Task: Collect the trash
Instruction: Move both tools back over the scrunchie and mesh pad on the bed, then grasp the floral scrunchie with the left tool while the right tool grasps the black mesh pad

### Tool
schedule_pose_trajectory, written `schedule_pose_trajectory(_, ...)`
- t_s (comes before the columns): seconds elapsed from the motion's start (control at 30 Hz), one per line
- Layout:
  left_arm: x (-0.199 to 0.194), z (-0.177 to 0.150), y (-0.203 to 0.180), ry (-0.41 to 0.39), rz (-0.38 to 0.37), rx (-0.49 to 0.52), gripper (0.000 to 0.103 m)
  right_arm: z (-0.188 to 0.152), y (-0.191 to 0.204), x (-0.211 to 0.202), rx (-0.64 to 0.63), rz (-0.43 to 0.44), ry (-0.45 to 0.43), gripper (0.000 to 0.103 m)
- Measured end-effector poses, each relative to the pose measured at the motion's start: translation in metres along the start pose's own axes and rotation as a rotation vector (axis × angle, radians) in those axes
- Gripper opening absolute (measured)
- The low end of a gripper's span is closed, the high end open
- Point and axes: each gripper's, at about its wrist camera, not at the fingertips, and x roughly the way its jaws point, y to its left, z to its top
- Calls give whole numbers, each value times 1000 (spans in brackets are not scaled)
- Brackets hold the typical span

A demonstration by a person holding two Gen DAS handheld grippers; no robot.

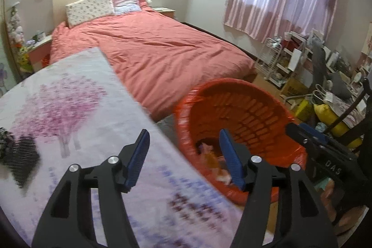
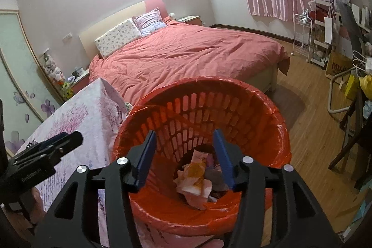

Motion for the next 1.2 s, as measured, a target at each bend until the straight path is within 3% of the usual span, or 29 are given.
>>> schedule_pose_trajectory(0.23, -30, -16, 58, -25, 153, -38, 71, -8, 26, -3, -69, 0, 16, 57)
schedule_pose_trajectory(0.73, -85, -43, 237, -42, 514, -303, 79, -39, 132, 2, -313, 71, 97, 60)
schedule_pose_trajectory(0.9, -76, -45, 275, 2, 526, -366, 79, -49, 156, 5, -370, 94, 127, 60)
schedule_pose_trajectory(1.07, -64, -45, 289, 21, 514, -410, 78, -55, 175, 8, -416, 104, 144, 60)
schedule_pose_trajectory(1.17, -55, -47, 296, 33, 488, -439, 59, -58, 183, 9, -435, 106, 152, 60)
schedule_pose_trajectory(1.2, -54, -48, 299, 38, 480, -449, 46, -60, 187, 11, -437, 106, 154, 60)
